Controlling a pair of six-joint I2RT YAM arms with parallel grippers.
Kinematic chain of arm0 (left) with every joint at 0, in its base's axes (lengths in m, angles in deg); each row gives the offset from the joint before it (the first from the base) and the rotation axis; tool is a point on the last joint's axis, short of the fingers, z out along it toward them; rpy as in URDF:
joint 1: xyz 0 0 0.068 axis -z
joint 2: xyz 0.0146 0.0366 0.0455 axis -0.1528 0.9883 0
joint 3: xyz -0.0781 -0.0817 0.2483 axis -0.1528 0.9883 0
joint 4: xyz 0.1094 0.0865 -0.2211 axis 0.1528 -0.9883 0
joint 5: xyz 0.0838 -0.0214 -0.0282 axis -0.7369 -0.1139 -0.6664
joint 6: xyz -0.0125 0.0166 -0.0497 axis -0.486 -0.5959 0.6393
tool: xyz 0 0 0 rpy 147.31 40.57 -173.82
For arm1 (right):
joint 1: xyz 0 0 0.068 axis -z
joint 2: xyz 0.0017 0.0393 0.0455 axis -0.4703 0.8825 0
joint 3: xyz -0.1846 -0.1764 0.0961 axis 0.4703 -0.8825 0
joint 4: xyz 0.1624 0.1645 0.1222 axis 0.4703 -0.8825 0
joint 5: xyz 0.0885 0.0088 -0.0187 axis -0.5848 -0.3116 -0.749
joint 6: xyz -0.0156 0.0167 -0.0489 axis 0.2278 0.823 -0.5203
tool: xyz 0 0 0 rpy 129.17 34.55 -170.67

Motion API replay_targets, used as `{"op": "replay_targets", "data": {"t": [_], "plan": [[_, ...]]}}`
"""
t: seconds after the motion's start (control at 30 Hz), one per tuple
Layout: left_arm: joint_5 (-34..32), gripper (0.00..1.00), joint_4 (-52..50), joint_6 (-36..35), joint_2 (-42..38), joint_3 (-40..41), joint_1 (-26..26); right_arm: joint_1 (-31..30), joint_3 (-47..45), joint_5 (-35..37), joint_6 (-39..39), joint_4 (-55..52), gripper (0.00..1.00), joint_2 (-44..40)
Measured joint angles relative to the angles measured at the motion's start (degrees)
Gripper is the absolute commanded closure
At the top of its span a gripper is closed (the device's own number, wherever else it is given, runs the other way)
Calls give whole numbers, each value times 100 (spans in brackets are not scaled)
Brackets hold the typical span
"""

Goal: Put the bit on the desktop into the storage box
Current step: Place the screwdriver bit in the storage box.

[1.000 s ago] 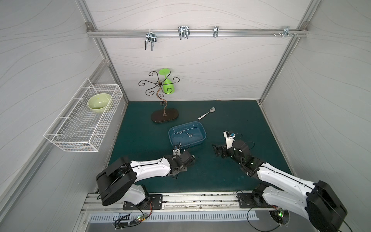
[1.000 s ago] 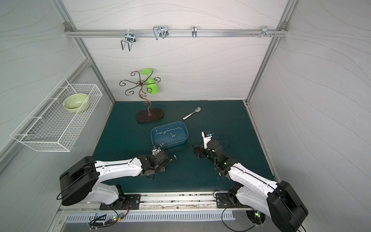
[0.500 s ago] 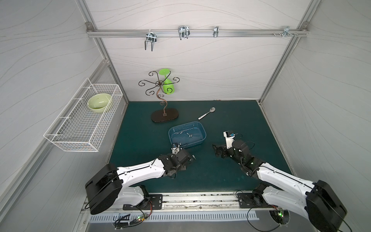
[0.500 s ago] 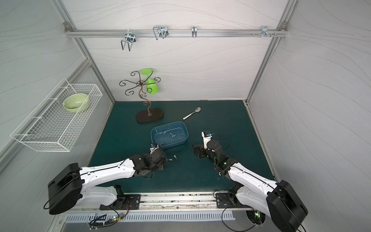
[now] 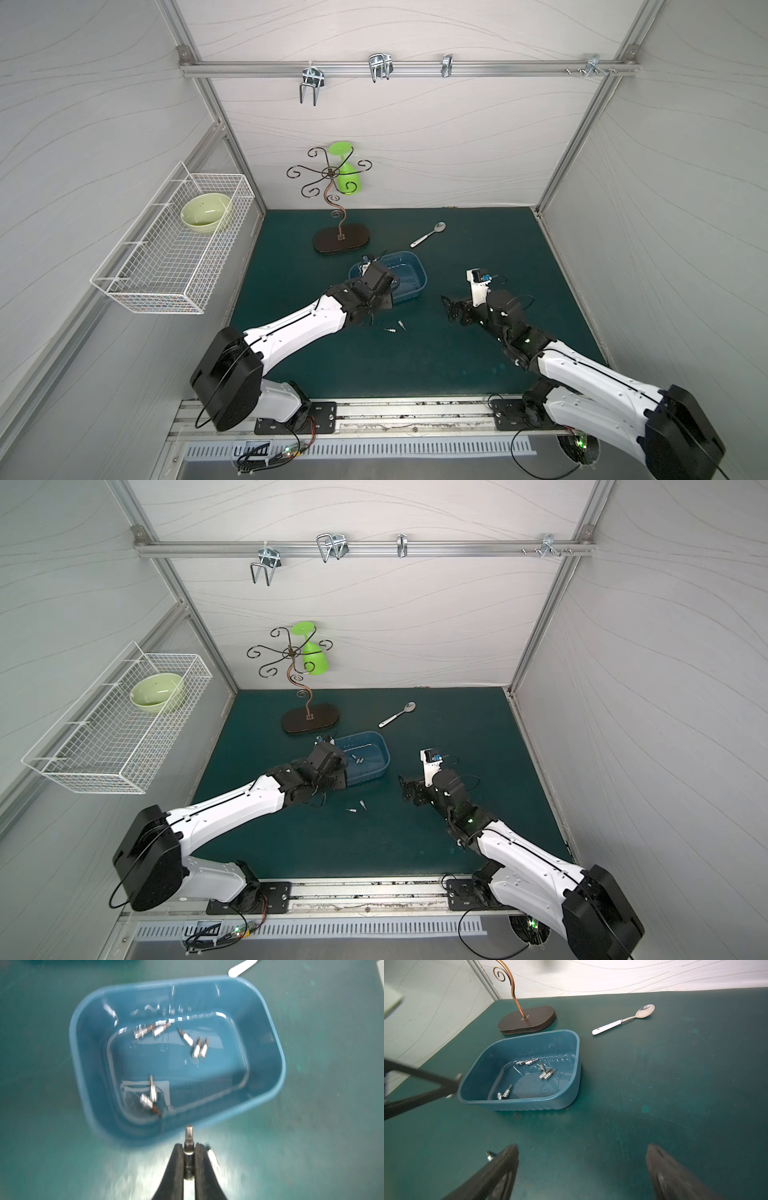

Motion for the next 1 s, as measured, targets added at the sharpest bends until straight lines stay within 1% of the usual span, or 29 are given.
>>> {"op": "replay_targets", "data": {"t": [0.13, 0.23, 0.27, 0.33, 0.43, 0.53, 0.6, 0.63, 0.7, 0.87, 1.0], "plan": [[284, 100, 227, -345, 614, -345, -435, 0, 26, -289, -13, -31, 1, 216], [466, 100, 376, -527, 949, -501, -695, -24, 192, -544, -42, -157, 1, 546], [520, 96, 424, -579, 1032, -529, -769, -66, 293, -599, -59, -225, 1, 675], [601, 80, 459, -636, 1143, -570, -874, -214, 485, -614, -116, -348, 1, 894], [710, 60, 498, -708, 1200, -581, -975, -643, 833, -566, -245, -590, 1, 1228], [761, 49, 542, -758, 1185, -581, -1001, -1034, 1152, -461, -361, -848, 1, 1534], [776, 44, 544, -780, 1126, -568, -1016, -1215, 1311, -437, -409, -1012, 1, 1711], [780, 43, 549, -776, 1062, -538, -1021, -1263, 1366, -433, -417, -1091, 1, 1773], [774, 37, 553, -776, 824, -396, -1032, -1331, 1497, -431, -442, -1305, 3, 1899], [673, 23, 590, -723, -247, 267, -1058, -1453, 1963, -485, -450, -1849, 13, 2306], [503, 14, 568, -697, -1204, 887, -1086, -1528, 2374, -601, -431, -2214, 23, 2706]]}}
